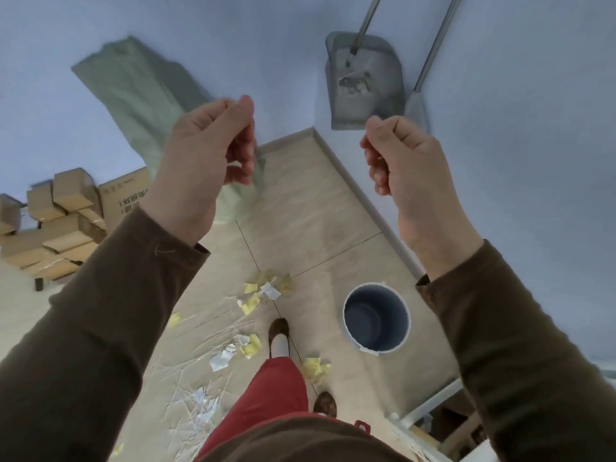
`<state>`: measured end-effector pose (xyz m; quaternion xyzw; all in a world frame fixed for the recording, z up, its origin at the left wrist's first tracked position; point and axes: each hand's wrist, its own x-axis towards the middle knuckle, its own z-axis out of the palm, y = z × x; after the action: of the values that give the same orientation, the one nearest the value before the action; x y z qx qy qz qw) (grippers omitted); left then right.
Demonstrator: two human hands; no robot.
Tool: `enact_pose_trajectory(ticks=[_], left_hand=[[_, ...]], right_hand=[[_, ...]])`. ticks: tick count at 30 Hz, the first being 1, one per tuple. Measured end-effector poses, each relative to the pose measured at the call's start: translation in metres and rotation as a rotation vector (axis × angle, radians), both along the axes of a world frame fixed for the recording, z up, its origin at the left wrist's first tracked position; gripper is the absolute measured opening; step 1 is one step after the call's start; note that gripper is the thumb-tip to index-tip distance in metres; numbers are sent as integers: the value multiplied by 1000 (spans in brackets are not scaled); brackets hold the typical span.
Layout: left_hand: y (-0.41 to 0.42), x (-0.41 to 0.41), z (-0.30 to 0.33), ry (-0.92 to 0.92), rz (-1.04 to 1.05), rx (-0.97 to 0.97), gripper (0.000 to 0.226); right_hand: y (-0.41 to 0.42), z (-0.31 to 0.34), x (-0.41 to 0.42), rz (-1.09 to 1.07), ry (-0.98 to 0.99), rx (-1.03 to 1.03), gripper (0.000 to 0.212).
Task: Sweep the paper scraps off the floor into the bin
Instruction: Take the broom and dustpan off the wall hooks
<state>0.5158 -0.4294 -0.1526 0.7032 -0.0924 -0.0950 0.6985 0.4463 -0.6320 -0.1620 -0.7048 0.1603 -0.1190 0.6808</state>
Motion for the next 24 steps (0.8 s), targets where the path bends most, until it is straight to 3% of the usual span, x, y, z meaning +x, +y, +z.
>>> enact_pose_trajectory(ticks=[13, 24], left_hand=[[-90, 200, 17, -22, -203, 16, 33], [-199, 327, 95, -236, -330, 38, 34]], right_hand=[[-64, 19, 172, -190, -38, -30, 23], [-183, 96, 277, -318, -255, -185, 23]])
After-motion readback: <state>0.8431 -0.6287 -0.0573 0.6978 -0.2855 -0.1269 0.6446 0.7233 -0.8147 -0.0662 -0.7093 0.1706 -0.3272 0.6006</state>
